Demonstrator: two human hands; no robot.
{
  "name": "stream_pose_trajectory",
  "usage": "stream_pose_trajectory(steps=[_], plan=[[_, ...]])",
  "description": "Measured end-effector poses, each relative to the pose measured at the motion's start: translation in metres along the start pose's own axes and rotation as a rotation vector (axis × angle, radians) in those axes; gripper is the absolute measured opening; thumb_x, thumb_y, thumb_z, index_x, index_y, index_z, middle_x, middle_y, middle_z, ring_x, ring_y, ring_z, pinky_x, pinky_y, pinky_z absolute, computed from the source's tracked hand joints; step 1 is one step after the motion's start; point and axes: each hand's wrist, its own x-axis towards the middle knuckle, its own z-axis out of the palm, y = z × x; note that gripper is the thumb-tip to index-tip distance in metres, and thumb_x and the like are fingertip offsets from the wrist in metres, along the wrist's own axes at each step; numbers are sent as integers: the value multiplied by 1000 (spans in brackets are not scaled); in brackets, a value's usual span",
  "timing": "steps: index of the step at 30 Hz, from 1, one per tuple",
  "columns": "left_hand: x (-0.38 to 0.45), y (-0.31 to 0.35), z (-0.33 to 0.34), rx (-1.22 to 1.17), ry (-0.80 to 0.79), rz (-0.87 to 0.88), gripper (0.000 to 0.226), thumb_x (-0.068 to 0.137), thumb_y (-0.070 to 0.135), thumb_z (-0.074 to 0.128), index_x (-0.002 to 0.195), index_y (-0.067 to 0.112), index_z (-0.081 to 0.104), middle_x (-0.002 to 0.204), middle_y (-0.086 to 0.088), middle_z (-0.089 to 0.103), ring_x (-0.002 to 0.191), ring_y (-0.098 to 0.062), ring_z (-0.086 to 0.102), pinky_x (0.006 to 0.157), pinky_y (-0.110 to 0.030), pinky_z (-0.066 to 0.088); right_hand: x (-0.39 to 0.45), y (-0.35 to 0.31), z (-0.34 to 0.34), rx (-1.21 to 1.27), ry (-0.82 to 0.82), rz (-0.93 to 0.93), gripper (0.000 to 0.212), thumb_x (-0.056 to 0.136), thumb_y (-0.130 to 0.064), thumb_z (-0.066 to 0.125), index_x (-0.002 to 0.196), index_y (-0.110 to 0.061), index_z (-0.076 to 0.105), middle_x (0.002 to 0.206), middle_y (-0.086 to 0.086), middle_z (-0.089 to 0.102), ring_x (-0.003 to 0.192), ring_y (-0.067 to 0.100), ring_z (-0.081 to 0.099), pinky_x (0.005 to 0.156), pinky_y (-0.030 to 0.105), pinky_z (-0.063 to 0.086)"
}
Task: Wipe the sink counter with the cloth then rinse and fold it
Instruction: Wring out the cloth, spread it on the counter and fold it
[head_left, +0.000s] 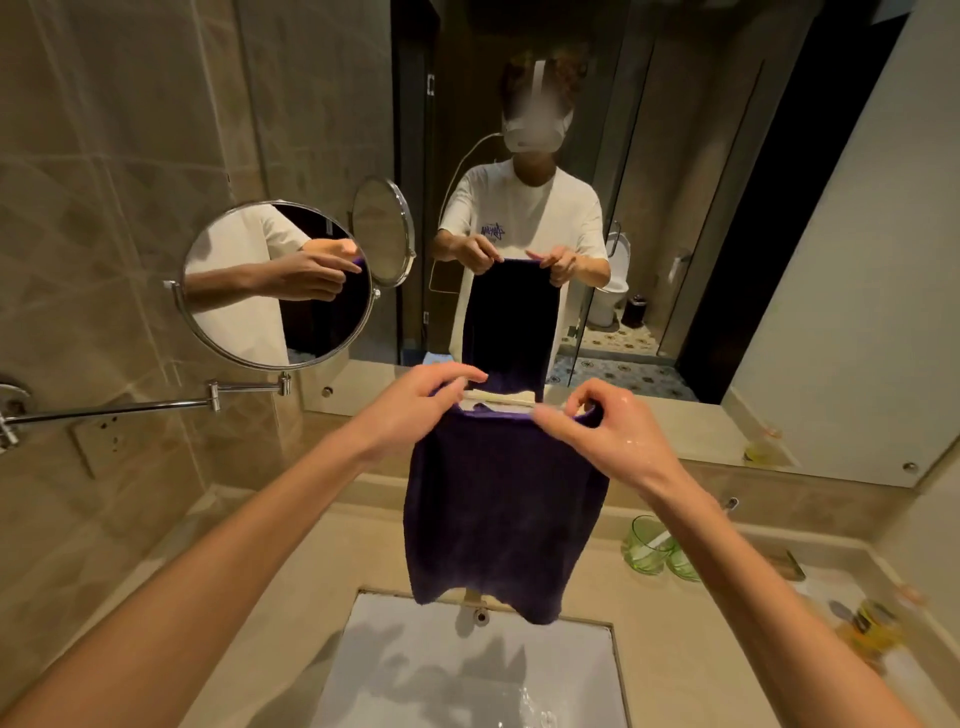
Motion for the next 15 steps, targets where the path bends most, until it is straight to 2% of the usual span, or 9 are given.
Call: stream_pose_trajectory(steps=[2, 4, 6, 9, 12, 13, 15], plan=[[-1, 6, 0, 37, -44, 32, 27, 102, 37, 53, 123, 29, 68, 110, 12, 67, 105, -3, 61, 91, -23, 48, -2, -8, -2, -115, 2, -82, 53, 73, -48, 86, 65, -21, 41, 61, -11, 44, 56, 6, 37, 55, 17, 37], [0, 8, 1, 68, -53, 55, 13, 91, 40, 69, 96, 29, 72, 90, 5, 66, 87, -9, 61, 78, -28, 48, -2, -11, -3, -162, 10, -173, 59, 72, -42, 88, 61, -24, 33, 57, -13, 39, 53, 7, 38, 55, 16, 36], [1, 9, 2, 73, -26, 74, 24, 82, 41, 79, 76, 22, 65, 76, 4, 62, 76, -10, 58, 72, -31, 44, -1, -12, -2, -168, 14, -254, 59, 78, -34, 86, 57, -25, 32, 50, -14, 40, 55, 3, 46, 55, 15, 36], [4, 16, 3, 2, 8, 98, 33, 81, 37, 81, 70, 15, 59, 70, -2, 57, 72, -15, 54, 71, -34, 43, 2, -14, 0, -7, -6, -222, 57, 88, -16, 78, 53, -27, 33, 48, -18, 47, 53, 2, 46, 56, 13, 36], [6, 24, 7, -120, 5, 114, 32, 89, 24, 74, 67, 20, 51, 72, -6, 51, 71, -19, 48, 68, -33, 41, 4, -17, 2, 184, -24, -202, 53, 92, -3, 69, 60, -26, 35, 64, -17, 52, 62, 1, 47, 64, 13, 38], [7, 26, 10, -149, 14, 125, 32, 92, 20, 70, 68, 21, 49, 74, -7, 50, 72, -20, 48, 69, -33, 41, 4, -19, 3, 239, -34, -218, 48, 94, 1, 65, 64, -23, 35, 73, -12, 56, 67, 1, 51, 68, 14, 40], [10, 31, 17, -193, 30, 139, 28, 97, 13, 62, 74, 19, 47, 79, -5, 57, 78, -20, 55, 75, -35, 47, 5, -24, 7, 329, -74, -215, 35, 97, 6, 55, 76, -17, 39, 88, 10, 61, 75, 4, 56, 72, 16, 44]])
